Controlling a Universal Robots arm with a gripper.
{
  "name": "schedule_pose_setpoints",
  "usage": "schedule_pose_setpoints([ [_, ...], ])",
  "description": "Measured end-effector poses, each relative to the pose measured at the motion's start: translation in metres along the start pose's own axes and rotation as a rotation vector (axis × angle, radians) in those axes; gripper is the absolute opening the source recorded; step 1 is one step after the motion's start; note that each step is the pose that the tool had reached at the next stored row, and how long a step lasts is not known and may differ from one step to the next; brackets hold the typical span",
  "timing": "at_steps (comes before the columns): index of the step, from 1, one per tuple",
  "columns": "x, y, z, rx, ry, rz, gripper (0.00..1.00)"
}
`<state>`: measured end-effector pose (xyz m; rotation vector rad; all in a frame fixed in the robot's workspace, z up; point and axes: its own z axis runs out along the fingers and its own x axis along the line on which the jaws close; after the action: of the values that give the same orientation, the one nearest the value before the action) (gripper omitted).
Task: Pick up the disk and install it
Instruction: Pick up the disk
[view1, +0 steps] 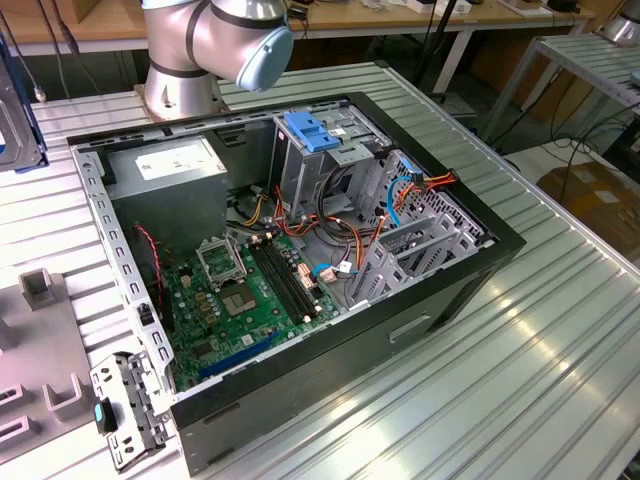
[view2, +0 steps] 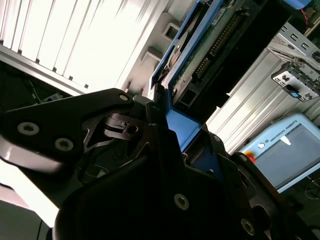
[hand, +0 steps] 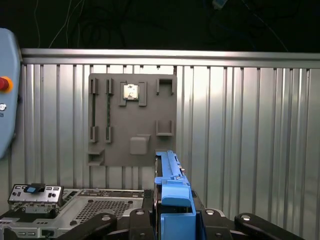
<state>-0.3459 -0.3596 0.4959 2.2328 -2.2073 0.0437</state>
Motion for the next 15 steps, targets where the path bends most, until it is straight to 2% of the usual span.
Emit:
schedule_pose_setpoints([
  [6,0.0001,-0.0091,0.0002,0.0,0.0,0.0,0.37],
  [15,0.0003,-0.0286,0.0005,0.0,0.0,0.0,0.37],
])
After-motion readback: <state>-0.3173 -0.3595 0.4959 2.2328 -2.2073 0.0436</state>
